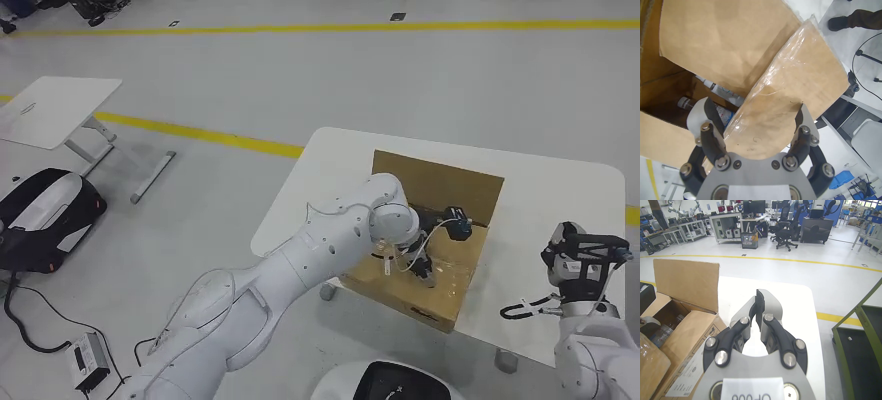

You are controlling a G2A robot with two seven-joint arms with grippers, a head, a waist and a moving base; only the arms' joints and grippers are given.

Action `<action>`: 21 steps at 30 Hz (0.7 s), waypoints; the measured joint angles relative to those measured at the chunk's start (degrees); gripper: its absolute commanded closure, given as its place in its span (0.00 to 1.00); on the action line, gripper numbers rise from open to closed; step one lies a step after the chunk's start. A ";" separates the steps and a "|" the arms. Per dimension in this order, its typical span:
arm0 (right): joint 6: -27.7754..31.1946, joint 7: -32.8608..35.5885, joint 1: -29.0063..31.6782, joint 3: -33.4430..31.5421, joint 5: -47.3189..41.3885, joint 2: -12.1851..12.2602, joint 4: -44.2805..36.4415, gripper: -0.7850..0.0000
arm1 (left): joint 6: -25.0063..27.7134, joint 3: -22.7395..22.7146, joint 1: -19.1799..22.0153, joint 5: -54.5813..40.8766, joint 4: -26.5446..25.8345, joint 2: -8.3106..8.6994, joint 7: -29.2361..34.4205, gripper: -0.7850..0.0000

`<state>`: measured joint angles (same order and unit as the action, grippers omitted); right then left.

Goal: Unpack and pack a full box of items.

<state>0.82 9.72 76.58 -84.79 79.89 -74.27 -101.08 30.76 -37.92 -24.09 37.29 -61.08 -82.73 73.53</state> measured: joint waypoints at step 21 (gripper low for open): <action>0.95 3.84 -7.82 2.85 -2.00 -0.50 6.43 0.24 | 0.60 8.02 6.42 -9.61 -3.47 5.88 -0.61 1.00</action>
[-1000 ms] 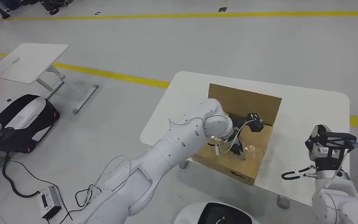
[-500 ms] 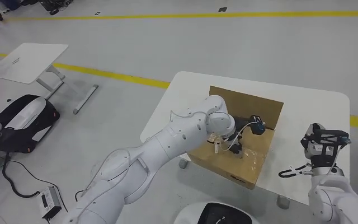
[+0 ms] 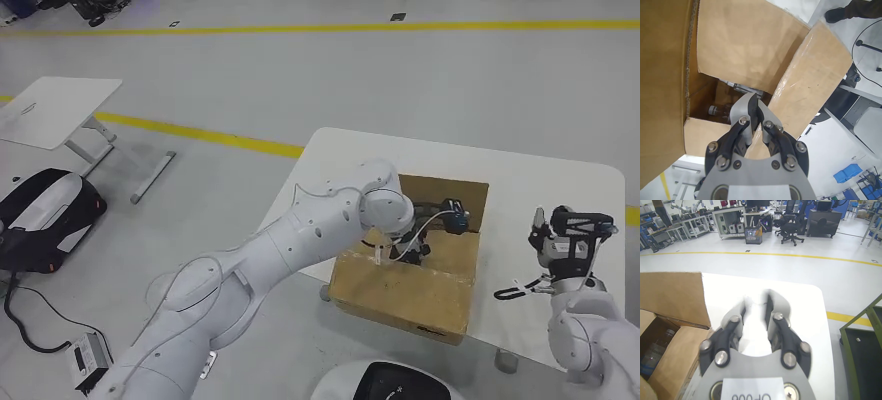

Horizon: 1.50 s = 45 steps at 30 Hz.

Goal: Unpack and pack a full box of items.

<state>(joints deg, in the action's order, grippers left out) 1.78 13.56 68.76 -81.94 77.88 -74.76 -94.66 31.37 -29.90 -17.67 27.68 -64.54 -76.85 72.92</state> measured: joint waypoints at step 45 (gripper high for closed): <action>22.71 4.36 -17.38 11.80 -9.60 -1.31 23.72 1.00 | -10.44 -24.82 -19.81 -0.35 -24.08 10.75 -8.25 0.00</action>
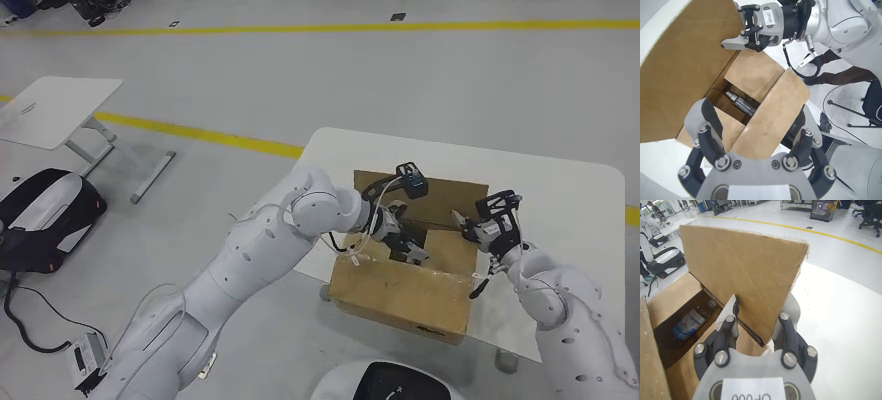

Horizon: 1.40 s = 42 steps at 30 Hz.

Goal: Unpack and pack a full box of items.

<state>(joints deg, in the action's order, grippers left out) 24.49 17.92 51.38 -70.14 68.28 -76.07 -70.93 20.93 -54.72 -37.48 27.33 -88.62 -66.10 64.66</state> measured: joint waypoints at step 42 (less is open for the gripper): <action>6.09 4.73 19.30 -18.51 -7.51 4.57 -25.53 0.00 | -6.21 -2.14 -3.37 4.64 -3.24 1.53 -3.11 0.00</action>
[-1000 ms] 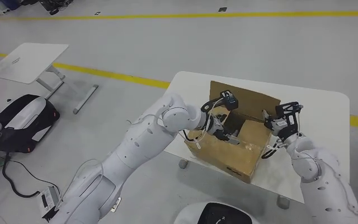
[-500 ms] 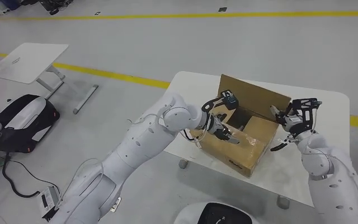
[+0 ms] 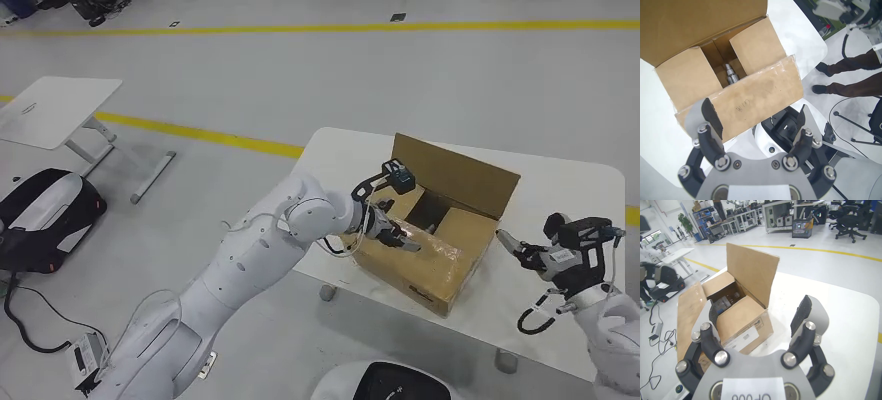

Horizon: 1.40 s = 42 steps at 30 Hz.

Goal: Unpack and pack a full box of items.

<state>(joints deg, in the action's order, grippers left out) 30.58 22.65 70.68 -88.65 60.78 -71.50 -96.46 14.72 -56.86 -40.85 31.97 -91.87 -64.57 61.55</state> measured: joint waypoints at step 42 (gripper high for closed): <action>7.91 11.84 -5.31 10.34 -16.49 1.36 9.56 0.08 | -1.98 -2.92 -2.25 -0.44 -1.67 0.61 -2.28 0.00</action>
<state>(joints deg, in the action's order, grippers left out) 38.48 34.50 65.37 -78.31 44.28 -70.14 -86.90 12.74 -59.78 -43.10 31.53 -93.54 -63.96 59.27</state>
